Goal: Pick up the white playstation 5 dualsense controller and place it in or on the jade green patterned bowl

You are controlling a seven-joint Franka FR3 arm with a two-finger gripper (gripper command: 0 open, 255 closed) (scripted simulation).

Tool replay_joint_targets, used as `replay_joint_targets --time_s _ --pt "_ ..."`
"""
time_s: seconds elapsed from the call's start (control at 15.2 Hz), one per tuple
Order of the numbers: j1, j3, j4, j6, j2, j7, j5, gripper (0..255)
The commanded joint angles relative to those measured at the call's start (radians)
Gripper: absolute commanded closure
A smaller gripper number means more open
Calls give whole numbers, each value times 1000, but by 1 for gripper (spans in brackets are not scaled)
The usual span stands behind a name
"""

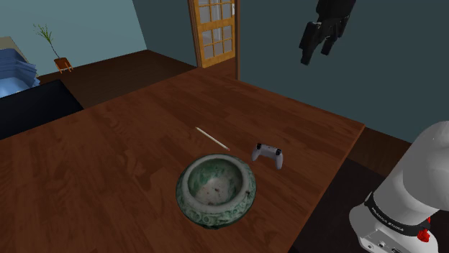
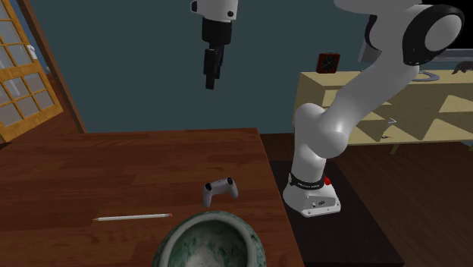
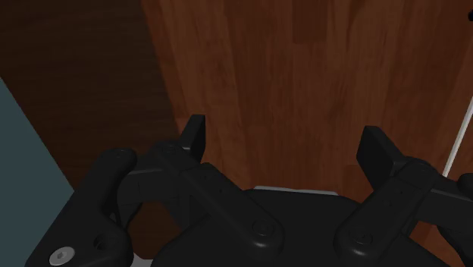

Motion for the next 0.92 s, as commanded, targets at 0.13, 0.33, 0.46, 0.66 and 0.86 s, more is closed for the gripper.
replay_joint_targets --time_s 0.13,0.33,0.46,0.66,0.86 --pt "13 36 -52 24 -22 38 18 0" --pt "34 93 -123 61 -48 95 49 0" --pt "50 132 -166 86 -59 133 72 0" --pt "76 194 -222 127 -67 192 108 0" --pt "104 259 -269 171 -63 252 147 0"
